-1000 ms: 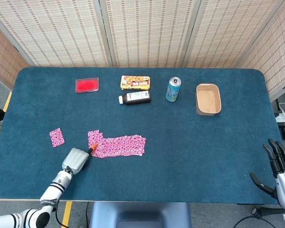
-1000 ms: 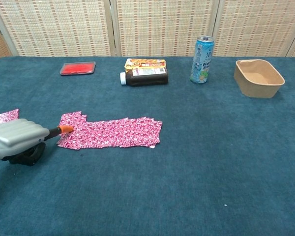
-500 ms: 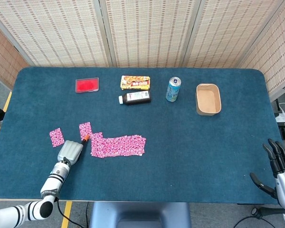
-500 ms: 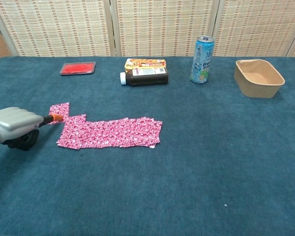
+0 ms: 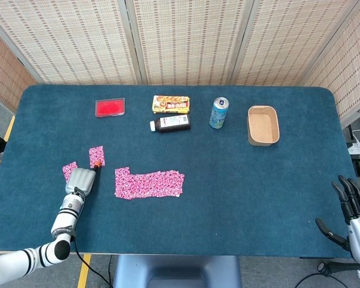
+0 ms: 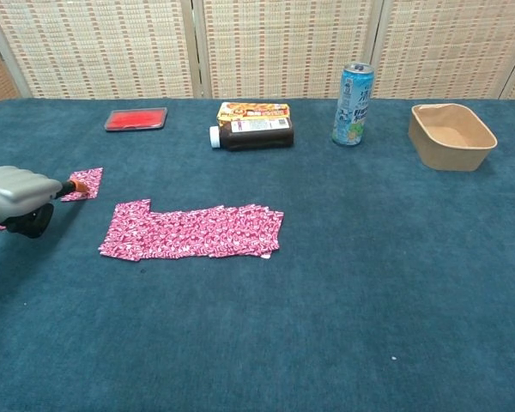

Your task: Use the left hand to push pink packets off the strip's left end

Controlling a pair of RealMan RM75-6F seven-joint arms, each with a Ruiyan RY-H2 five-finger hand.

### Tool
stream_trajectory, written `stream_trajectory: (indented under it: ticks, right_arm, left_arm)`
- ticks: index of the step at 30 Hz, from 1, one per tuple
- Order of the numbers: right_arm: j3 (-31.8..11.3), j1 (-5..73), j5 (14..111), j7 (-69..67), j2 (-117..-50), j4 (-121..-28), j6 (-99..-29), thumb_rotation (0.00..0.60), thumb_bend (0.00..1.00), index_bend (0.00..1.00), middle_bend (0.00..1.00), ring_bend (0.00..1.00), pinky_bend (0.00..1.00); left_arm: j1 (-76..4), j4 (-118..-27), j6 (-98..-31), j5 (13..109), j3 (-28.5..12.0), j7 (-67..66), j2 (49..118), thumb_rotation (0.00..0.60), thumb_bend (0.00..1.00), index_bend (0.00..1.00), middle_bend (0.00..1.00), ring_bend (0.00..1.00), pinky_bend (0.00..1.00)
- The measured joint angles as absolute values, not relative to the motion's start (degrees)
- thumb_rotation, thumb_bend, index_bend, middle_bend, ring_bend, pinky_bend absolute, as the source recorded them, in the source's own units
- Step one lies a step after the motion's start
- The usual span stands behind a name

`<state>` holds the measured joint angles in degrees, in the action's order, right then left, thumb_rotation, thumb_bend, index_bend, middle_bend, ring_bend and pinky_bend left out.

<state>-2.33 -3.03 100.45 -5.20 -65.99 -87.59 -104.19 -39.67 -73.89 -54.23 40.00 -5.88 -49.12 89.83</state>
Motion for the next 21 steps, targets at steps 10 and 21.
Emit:
stream_trajectory:
  ticks: [10,21]
  right_arm:
    - [-2.5,-2.9,100.0,-5.3,-65.8,-87.8,-103.8,0.6,0.15,0.0,0.0,0.0,0.17]
    - [-2.3,-3.0,100.6,-5.5,-65.8,-87.6,-104.4,0.6,0.15,0.0,0.0,0.0,0.17]
  left_arm:
    - [-38.4,-80.1,-57.6,45.6,-4.8,-45.3,87.2,0.6,0.87,0.0,0.69,0.69,0.66]
    - [-26.3,-87.1,-78.2,77.1,3.4,-25.2,78.6,0.6,0.49,0.0,0.12,0.23,0.48]
